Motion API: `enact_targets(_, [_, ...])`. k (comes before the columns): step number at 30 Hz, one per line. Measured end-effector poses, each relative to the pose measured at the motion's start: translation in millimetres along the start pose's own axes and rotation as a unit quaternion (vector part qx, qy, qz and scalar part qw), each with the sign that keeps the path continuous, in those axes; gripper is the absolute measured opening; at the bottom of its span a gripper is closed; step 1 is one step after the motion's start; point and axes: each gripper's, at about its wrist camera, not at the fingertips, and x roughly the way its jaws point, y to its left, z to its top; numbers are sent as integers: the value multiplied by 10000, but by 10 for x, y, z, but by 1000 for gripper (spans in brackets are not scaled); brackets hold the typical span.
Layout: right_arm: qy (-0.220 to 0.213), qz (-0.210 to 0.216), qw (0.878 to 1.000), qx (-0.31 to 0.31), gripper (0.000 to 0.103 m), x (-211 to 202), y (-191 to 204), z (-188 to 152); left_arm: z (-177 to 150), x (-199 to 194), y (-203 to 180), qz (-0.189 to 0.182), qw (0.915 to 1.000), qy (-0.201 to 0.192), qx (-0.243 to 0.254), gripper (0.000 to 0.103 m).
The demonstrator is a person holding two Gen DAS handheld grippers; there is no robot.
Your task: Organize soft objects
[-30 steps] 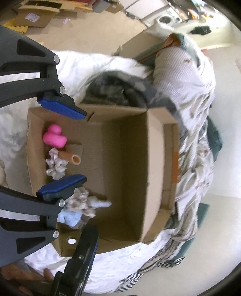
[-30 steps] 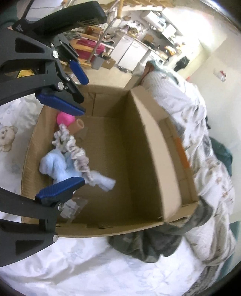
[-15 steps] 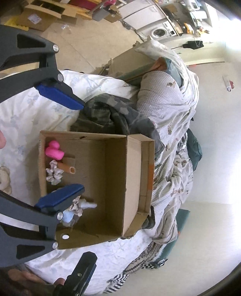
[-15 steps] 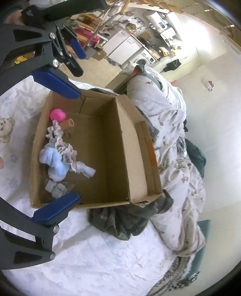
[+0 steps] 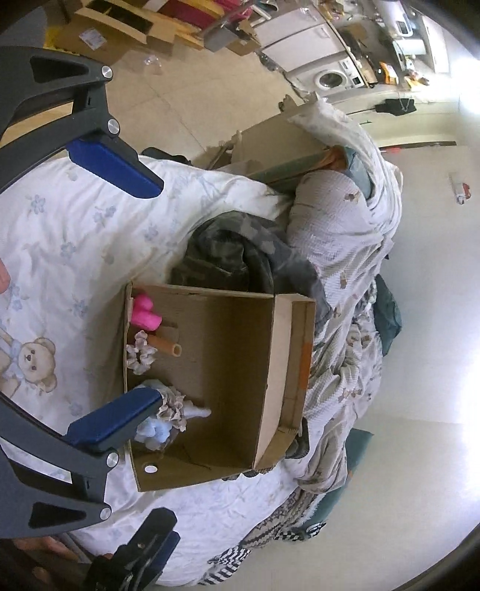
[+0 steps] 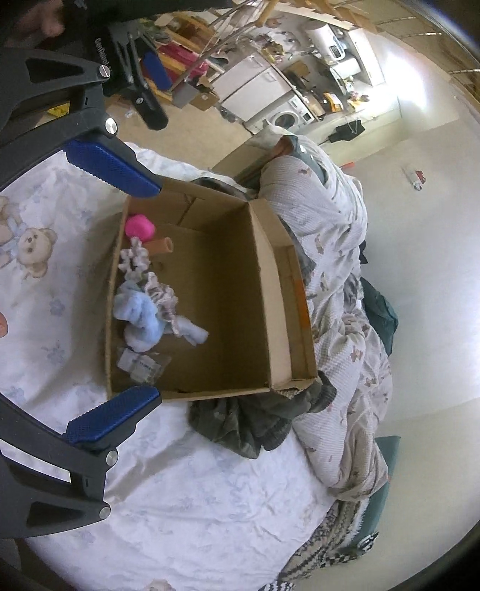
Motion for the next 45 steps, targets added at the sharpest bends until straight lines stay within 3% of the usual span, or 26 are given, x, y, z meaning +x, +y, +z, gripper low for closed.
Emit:
enact_targets(9, [94, -128, 9998, 135, 103, 117, -10, -49, -56, 145, -80, 137, 9997, 51, 181, 102])
enact_targets(23, [273, -468, 9985, -58, 103, 205, 25, -115, -93, 225, -82, -94, 9996, 257, 113, 102])
enact_targets(45, [342, -625, 9973, -199, 103, 275, 50, -156, -87, 208, -71, -147, 9994, 308, 24, 102])
